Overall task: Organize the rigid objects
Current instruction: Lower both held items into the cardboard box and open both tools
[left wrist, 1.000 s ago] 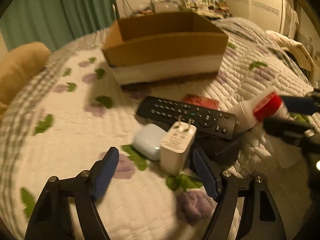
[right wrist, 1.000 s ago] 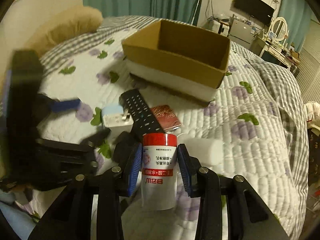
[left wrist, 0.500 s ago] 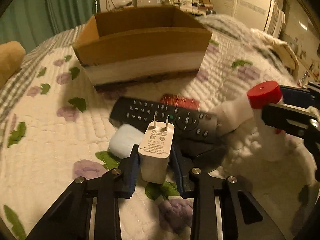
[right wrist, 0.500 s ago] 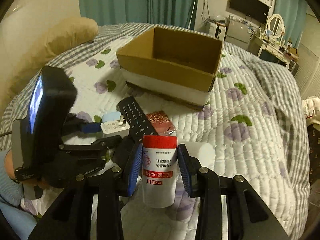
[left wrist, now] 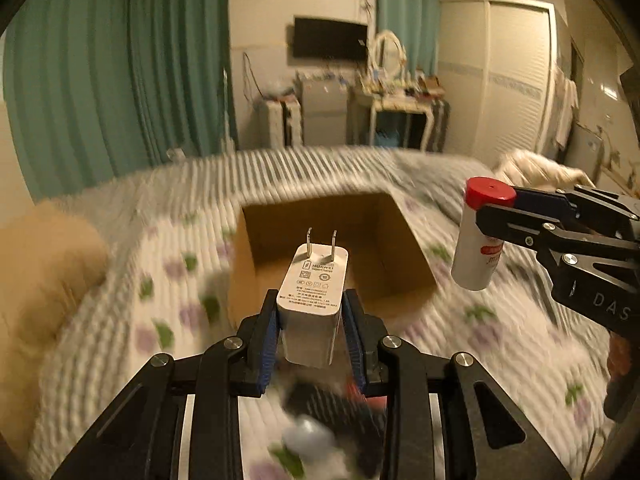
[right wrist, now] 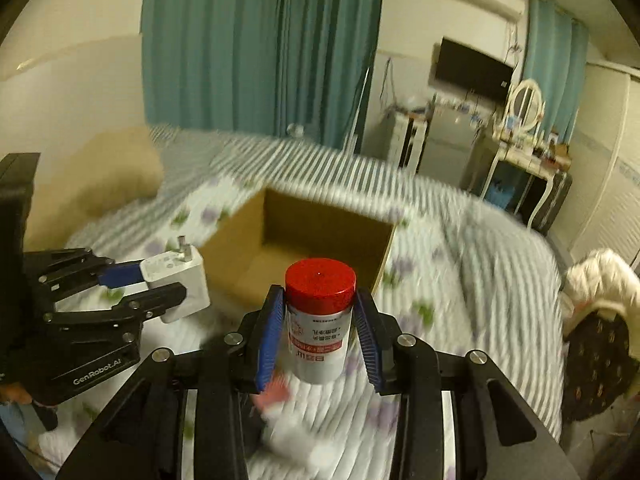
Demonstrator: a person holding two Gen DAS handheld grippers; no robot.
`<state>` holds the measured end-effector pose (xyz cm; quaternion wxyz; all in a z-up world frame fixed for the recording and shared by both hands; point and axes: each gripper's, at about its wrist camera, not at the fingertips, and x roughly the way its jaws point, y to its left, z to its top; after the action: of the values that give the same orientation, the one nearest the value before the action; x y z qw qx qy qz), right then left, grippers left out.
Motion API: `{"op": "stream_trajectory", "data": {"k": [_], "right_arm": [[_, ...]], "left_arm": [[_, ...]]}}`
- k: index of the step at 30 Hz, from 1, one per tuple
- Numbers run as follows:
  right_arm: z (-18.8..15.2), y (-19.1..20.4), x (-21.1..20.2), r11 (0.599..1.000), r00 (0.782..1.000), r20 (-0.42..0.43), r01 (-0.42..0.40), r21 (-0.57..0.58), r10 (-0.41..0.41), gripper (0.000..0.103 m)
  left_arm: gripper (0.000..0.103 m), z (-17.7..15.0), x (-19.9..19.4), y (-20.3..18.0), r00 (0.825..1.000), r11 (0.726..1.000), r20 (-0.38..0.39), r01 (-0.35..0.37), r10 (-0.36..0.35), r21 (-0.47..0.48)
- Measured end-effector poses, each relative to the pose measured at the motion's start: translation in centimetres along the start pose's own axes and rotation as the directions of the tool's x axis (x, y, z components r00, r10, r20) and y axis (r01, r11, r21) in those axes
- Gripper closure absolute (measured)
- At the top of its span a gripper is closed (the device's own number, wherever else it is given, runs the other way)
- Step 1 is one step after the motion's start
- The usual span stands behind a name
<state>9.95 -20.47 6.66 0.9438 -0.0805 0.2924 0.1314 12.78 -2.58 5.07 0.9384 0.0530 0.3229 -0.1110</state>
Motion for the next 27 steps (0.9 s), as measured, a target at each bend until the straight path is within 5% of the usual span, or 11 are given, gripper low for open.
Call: {"op": "stream_trajectory", "data": {"k": [8,18,23,25,27], "right_arm": [[6.1,-2.3,7.0,0.999,0.998,-0.066,0.015,0.044,-0.012,0.068],[1.9,-3.8,17.7,0.993,0.964,-0.263,0.003,0.120,0.029,0.069],[1.4,-4.0,19.1,0.992,0.966,-0.254,-0.006,0.125,0.038,0.068],[1.6,-4.4,18.8,0.990,0.973,-0.226,-0.005,0.140,0.037,0.068],[2.1,-4.7,18.0,0.989,0.980,-0.195,-0.008,0.148,0.037,0.054]], "left_arm": [[0.072,6.6,7.1,1.4,0.999,0.999,-0.009,-0.046,0.046,0.015],[0.072,2.1,16.0,1.6,0.982,0.999,-0.183,-0.046,0.043,-0.012],[0.072,1.4,17.4,1.4,0.977,0.999,-0.210,-0.031,0.026,-0.021],[0.067,1.6,17.0,1.0,0.981,1.000,-0.193,-0.026,0.023,-0.010],[0.034,1.9,16.3,0.8,0.985,0.999,-0.167,-0.041,0.042,0.005]]}}
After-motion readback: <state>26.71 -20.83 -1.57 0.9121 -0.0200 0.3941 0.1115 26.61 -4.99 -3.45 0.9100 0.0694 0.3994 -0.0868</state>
